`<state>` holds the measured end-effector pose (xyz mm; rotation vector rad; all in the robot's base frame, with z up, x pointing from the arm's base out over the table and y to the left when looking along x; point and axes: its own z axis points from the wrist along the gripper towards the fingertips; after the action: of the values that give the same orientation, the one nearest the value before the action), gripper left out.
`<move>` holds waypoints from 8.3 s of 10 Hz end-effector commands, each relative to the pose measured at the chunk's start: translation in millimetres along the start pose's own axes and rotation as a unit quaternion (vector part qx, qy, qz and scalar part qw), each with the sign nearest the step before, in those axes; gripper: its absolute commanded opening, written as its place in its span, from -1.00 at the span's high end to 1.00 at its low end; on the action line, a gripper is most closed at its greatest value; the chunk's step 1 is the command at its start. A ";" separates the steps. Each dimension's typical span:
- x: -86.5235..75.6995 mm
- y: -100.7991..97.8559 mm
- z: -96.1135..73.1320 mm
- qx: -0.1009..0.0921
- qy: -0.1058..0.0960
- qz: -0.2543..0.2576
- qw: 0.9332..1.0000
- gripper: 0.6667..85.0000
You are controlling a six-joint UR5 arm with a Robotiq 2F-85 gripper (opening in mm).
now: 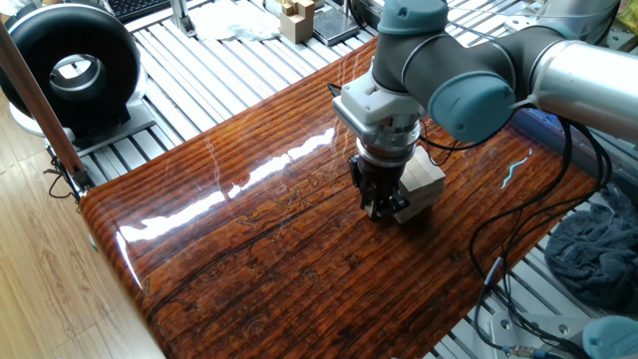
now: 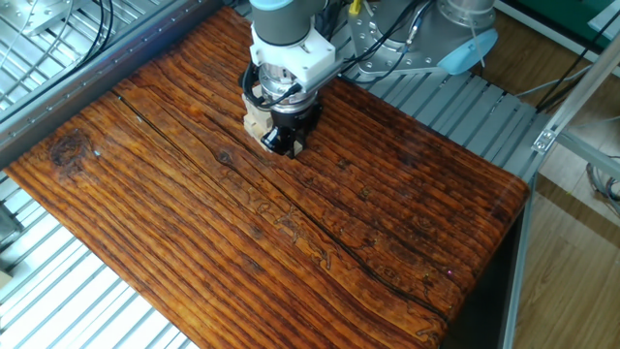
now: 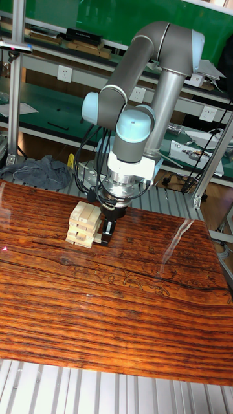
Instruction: Play Jenga
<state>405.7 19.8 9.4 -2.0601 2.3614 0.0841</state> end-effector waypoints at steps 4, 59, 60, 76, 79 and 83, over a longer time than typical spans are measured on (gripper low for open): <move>-3.5 -1.2 -1.9 0.002 -0.007 0.005 1.000 0.31; -1.4 0.8 0.4 -0.003 0.009 0.021 1.000 0.28; -1.9 0.7 0.5 -0.003 0.009 0.022 1.000 0.28; -12.7 1.6 0.2 -0.003 0.008 0.030 1.000 0.28; -15.8 1.7 0.7 -0.003 0.005 0.032 0.999 0.28; -17.5 1.7 1.0 -0.003 0.005 0.033 0.999 0.28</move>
<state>405.1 34.0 8.2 -2.0072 2.4358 0.0703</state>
